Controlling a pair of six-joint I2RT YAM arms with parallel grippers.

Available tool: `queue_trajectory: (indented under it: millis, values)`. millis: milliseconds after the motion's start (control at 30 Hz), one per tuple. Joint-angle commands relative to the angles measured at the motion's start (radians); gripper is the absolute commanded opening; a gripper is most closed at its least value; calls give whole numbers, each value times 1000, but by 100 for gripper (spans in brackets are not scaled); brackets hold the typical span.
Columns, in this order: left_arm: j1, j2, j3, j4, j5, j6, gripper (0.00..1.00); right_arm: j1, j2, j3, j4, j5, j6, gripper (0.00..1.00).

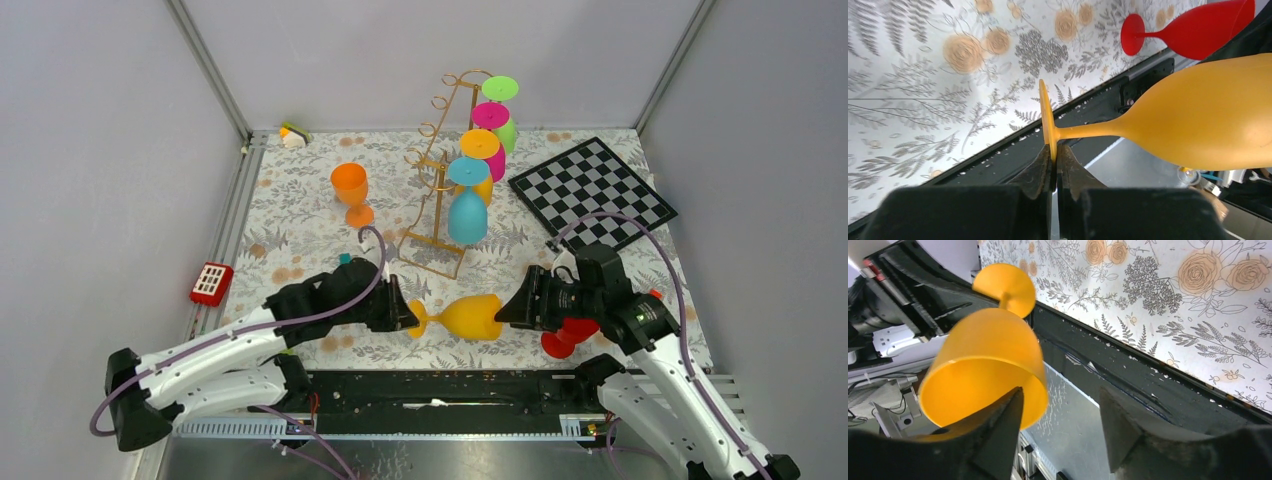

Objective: Place the wine glass upside down on the wine glass rack
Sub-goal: Turn the wine glass upside down at the wine rack.

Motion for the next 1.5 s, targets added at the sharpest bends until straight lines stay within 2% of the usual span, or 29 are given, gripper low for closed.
queue_trajectory:
  millis: [0, 133, 367, 767, 1067, 1200, 1467]
  values:
    - [-1, -85, 106, -83, -164, 117, 0, 4, -35, 43, -18, 48, -32, 68]
    - [0, -136, 145, -141, -226, 196, 0, 5, -61, 46, -31, 93, -34, 81]
    - [-1, -227, 175, -186, -333, 339, 0, 5, -62, 74, -54, 127, -52, 99]
    - [0, -282, 243, -191, -307, 661, 0, 4, -55, 96, -79, 140, -51, 100]
    - [-1, -244, 246, -114, -115, 968, 0, 5, -7, 128, -92, 137, -63, 100]
    - [0, -203, 257, -128, 3, 1156, 0, 4, -4, 120, -60, 123, -29, 100]
    - [-3, -134, 278, -143, 30, 1471, 0, 4, -21, 81, 39, 42, 98, 100]
